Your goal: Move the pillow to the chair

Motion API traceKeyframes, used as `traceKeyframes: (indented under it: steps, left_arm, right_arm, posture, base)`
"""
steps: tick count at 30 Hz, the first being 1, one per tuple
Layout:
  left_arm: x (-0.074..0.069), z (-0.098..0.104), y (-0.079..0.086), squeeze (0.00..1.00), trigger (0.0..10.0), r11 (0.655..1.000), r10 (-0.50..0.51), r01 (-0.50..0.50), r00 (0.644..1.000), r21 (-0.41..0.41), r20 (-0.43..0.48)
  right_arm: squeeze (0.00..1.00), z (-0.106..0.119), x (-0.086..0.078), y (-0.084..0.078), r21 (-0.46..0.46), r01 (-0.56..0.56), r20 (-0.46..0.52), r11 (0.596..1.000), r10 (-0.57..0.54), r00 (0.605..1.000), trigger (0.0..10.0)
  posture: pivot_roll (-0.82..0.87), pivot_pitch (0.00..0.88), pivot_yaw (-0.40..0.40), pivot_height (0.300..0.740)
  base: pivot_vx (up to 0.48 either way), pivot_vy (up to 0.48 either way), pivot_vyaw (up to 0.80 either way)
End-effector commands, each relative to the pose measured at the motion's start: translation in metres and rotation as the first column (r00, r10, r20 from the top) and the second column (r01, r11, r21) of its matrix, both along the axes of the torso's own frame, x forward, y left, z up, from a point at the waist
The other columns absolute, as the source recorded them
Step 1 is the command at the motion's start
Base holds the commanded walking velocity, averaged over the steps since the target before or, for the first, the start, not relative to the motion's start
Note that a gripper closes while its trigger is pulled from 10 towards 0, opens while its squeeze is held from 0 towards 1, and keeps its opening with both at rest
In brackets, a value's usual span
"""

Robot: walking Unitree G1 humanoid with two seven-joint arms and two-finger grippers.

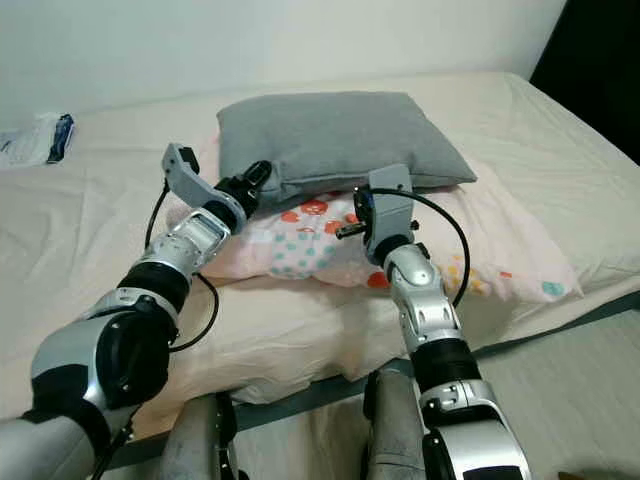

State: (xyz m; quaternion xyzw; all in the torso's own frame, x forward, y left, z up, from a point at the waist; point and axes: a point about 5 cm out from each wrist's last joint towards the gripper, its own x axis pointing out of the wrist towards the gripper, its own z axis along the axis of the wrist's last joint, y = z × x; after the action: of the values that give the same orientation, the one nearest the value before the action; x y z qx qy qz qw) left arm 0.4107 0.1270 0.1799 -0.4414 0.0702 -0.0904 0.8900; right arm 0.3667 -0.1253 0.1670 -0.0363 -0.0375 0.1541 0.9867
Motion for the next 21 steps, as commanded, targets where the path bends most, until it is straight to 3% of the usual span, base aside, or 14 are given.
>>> traceKeyframes:
  steps: [1, 10, 11, 12, 15, 21]
  left_arm:
    - [-0.002, -0.010, 0.005, 0.00, 0.0, 1.000, 0.021, -0.022, 0.999, -0.003, -0.036]
    - [-0.006, -0.012, 0.008, 0.00, 0.0, 0.997, -0.082, 0.082, 0.997, 0.004, -0.001]
    - [-0.009, -0.014, 0.011, 0.00, 0.0, 0.988, -0.157, 0.157, 0.987, 0.011, 0.023]
    - [-0.009, -0.014, 0.011, 0.00, 0.0, 0.988, -0.157, 0.157, 0.987, 0.011, 0.023]
    - [-0.025, -0.016, 0.023, 0.00, 0.0, 0.929, -0.363, 0.352, 0.928, 0.114, 0.090]
    - [-0.042, -0.014, 0.038, 0.00, 0.0, 0.878, -0.458, 0.427, 0.880, 0.215, 0.125]
  right_arm:
    - [0.00, -0.006, -0.001, 0.000, 0.011, 0.005, -0.013, 1.000, -0.005, 1.000, 10.0]
    - [0.00, 0.000, -0.001, -0.003, 0.015, 0.019, 0.006, 1.000, -0.019, 1.000, 10.0]
    - [0.00, 0.003, -0.002, -0.006, 0.018, 0.027, 0.017, 0.999, -0.028, 0.999, 10.0]
    - [0.00, 0.003, -0.002, -0.006, 0.018, 0.027, 0.017, 0.999, -0.028, 0.999, 10.0]
    - [0.00, 0.004, -0.006, -0.018, 0.027, 0.061, 0.017, 0.998, -0.061, 0.998, 10.0]
    - [0.00, -0.002, -0.008, -0.022, 0.017, 0.074, -0.001, 0.997, -0.074, 0.997, 10.0]
  posture:
    - [-0.02, 0.126, -0.003, 0.572]
    - [-0.02, 0.126, 0.001, 0.572]
    - [-0.02, 0.126, 0.000, 0.572]
    - [-0.02, 0.126, 0.000, 0.572]
    - [-0.01, 0.129, -0.004, 0.572]
    - [-0.01, 0.130, -0.006, 0.572]
  base:
    - [0.000, 0.000, 0.00]
    - [0.000, 0.000, 0.00]
    - [0.000, 0.000, 0.00]
    - [0.000, 0.000, 0.00]
    - [0.000, 0.000, 0.00]
    - [0.000, 0.000, 0.00]
